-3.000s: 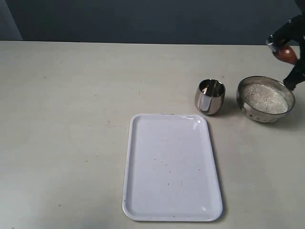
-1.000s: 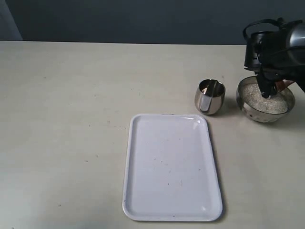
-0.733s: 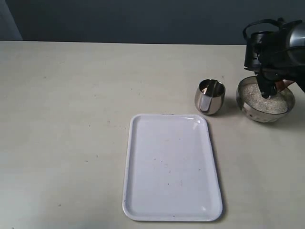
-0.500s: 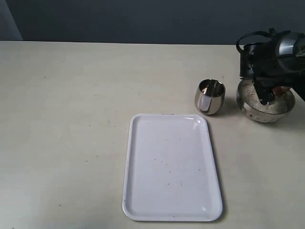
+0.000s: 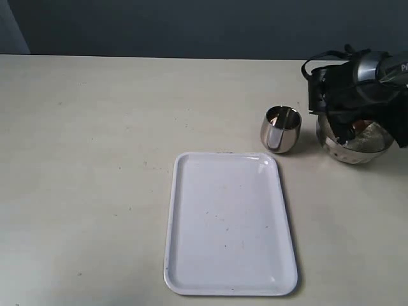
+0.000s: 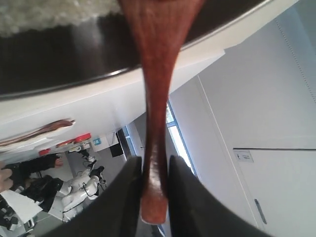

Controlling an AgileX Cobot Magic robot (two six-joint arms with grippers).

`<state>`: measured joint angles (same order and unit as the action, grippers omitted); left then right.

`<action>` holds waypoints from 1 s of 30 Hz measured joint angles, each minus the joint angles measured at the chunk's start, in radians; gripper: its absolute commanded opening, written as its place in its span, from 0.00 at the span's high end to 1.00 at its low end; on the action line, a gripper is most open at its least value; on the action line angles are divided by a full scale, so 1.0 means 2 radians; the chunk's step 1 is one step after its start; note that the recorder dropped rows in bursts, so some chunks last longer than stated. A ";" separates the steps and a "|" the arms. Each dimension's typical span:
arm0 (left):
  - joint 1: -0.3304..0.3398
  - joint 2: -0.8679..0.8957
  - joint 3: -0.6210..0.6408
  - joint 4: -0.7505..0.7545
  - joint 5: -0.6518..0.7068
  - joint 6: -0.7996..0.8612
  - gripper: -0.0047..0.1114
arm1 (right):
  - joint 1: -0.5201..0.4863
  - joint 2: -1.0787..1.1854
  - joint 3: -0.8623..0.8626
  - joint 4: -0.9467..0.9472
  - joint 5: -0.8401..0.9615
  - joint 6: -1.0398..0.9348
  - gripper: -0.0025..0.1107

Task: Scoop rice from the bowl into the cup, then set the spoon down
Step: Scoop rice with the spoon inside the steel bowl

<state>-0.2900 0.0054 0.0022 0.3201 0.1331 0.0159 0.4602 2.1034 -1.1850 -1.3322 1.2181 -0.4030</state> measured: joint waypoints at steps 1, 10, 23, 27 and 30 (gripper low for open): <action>0.000 0.000 0.000 0.000 0.000 0.000 0.96 | 0.000 0.000 0.000 0.004 0.000 0.000 0.98; 0.000 0.000 0.000 0.000 0.000 0.000 0.96 | 0.001 0.000 0.000 0.077 0.001 -0.017 0.98; 0.000 0.000 0.000 0.000 0.000 0.000 0.96 | -0.023 -0.017 -0.056 0.238 0.001 -0.074 0.98; 0.000 0.000 0.000 0.000 0.000 0.000 0.96 | -0.027 -0.017 -0.057 0.244 0.001 -0.081 0.98; 0.000 0.000 0.000 0.000 0.000 0.000 0.96 | -0.040 -0.017 -0.064 0.248 0.001 -0.082 0.98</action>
<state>-0.2900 0.0054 0.0022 0.3201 0.1331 0.0159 0.3806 2.0703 -1.3124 -0.8358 1.2205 -0.5671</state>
